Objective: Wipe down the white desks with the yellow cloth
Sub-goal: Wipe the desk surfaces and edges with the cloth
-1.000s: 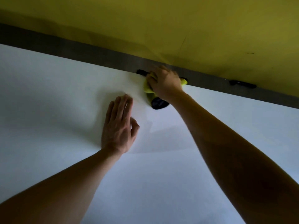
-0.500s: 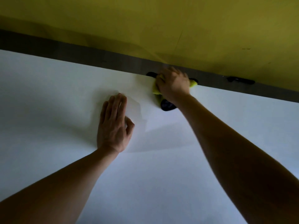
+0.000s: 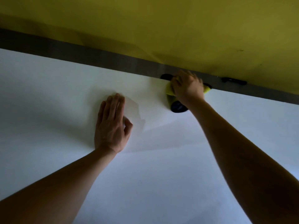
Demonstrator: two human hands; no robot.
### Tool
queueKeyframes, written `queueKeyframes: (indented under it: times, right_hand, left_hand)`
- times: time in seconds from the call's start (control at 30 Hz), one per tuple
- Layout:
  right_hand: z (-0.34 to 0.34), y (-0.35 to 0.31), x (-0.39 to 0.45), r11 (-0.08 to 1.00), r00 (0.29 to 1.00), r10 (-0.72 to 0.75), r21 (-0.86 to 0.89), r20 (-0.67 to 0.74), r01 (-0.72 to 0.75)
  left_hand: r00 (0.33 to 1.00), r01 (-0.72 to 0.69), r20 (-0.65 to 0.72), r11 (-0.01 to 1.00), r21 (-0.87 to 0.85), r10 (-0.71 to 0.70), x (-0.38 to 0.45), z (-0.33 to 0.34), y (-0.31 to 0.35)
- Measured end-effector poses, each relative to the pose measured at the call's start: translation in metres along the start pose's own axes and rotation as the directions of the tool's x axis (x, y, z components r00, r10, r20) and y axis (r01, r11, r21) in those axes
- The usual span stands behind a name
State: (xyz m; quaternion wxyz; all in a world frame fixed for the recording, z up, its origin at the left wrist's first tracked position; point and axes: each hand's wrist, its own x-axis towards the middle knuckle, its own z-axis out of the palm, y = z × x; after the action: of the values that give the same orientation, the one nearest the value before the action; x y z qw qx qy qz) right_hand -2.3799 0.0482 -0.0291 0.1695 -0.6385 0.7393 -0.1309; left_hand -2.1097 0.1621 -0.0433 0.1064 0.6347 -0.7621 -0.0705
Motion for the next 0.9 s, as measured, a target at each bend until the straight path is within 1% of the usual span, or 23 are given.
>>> queueKeyframes:
  times: [0.07, 0.13, 0.23, 0.27, 0.4, 0.5, 0.6, 0.67, 0.77, 0.8, 0.83, 0.9]
  right_hand:
    - [-0.022, 0.04, -0.008, 0.998, 0.998, 0.063, -0.015, 0.003, -0.063]
    - [-0.033, 0.059, -0.011, 0.995, 0.995, 0.1, -0.021, -0.004, -0.1]
    - [-0.03, 0.054, -0.006, 0.987, 0.988, 0.152, -0.054, -0.014, -0.153]
    - [-0.026, 0.046, -0.005, 0.987, 0.989, 0.147, -0.068, -0.018, -0.148]
    - [-0.004, -0.001, -0.002, 0.995, 0.997, 0.07, -0.077, 0.016, -0.068]
    - [0.017, -0.053, 0.006, 0.998, 0.998, -0.035, -0.051, 0.048, 0.037]
    - [0.033, -0.088, 0.011, 0.995, 0.994, -0.099, -0.02, 0.043, 0.1]
    - [0.036, -0.09, 0.011, 0.991, 0.99, -0.137, -0.003, 0.039, 0.137]
    - [0.031, -0.077, 0.015, 0.976, 0.975, -0.216, 0.021, 0.057, 0.215]
    - [0.029, -0.073, 0.016, 0.973, 0.971, -0.23, 0.033, 0.063, 0.229]
    - [0.028, -0.068, 0.017, 0.972, 0.97, -0.233, 0.046, 0.064, 0.23]
    - [0.022, -0.053, 0.014, 0.974, 0.973, -0.222, 0.06, 0.061, 0.219]
  left_hand:
    - [1.0, 0.002, -0.011, 1.0, -0.004, -0.003, -0.001, 0.001, 0.001]
    - [1.0, -0.001, -0.02, 1.0, -0.007, 0.001, -0.001, 0.002, 0.002]
    - [1.0, -0.01, -0.016, 1.0, 0.007, 0.01, 0.0, 0.004, 0.0]
    - [1.0, -0.012, -0.01, 1.0, 0.015, 0.012, -0.001, 0.004, 0.0]
    - [1.0, -0.01, 0.0, 1.0, 0.012, 0.01, -0.001, 0.003, 0.002]
    - [1.0, -0.012, 0.001, 1.0, 0.013, 0.012, -0.001, 0.001, 0.003]
    - [1.0, -0.024, 0.011, 0.999, 0.047, 0.023, -0.001, 0.0, 0.003]
    - [0.998, -0.061, 0.026, 0.996, 0.062, 0.06, -0.003, -0.002, 0.003]
    - [0.97, -0.232, 0.083, 0.971, 0.056, 0.227, -0.001, -0.004, 0.009]
    - [0.961, -0.263, 0.101, 0.963, 0.062, 0.256, 0.0, -0.005, 0.011]
    - [0.961, -0.261, 0.111, 0.963, 0.067, 0.253, 0.001, -0.006, 0.014]
    - [0.973, -0.208, 0.118, 0.976, 0.064, 0.2, 0.0, -0.006, 0.026]
